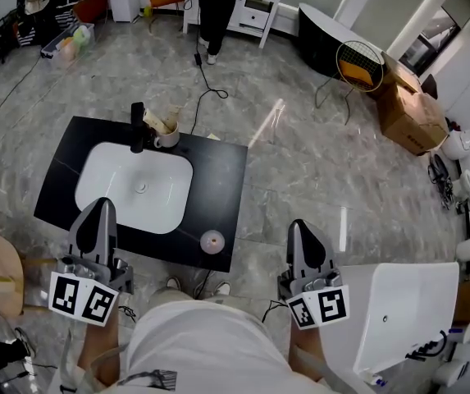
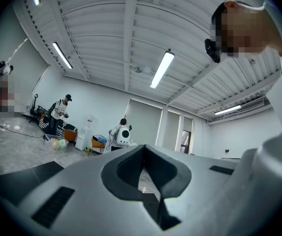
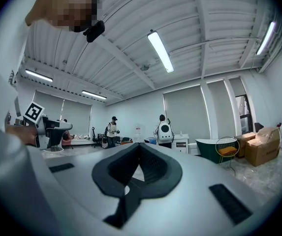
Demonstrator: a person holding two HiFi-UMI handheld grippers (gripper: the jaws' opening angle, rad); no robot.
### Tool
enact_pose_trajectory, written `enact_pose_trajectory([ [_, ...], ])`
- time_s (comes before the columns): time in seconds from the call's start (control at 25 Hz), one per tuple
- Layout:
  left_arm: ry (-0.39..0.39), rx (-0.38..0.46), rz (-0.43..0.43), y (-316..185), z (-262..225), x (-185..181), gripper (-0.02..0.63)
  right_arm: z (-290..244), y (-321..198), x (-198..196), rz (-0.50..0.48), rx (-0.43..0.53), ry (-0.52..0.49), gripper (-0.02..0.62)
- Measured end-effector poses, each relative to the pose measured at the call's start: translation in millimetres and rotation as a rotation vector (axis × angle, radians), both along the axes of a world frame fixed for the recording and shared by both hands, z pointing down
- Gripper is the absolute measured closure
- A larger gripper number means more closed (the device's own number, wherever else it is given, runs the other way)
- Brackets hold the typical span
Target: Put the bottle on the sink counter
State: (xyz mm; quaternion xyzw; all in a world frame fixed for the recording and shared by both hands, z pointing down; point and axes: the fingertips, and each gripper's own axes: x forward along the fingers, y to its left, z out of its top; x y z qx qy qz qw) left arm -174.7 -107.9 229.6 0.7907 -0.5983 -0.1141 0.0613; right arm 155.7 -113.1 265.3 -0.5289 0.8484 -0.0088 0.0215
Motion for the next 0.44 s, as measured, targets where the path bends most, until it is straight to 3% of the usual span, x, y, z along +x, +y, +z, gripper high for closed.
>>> enact_pose_trajectory([
  [0.44, 0.007, -0.004, 0.004, 5.9, 1.7, 7.9, 0.592, 0.2, 6.0, 8.0, 0.006, -0.002, -0.002, 0.584],
])
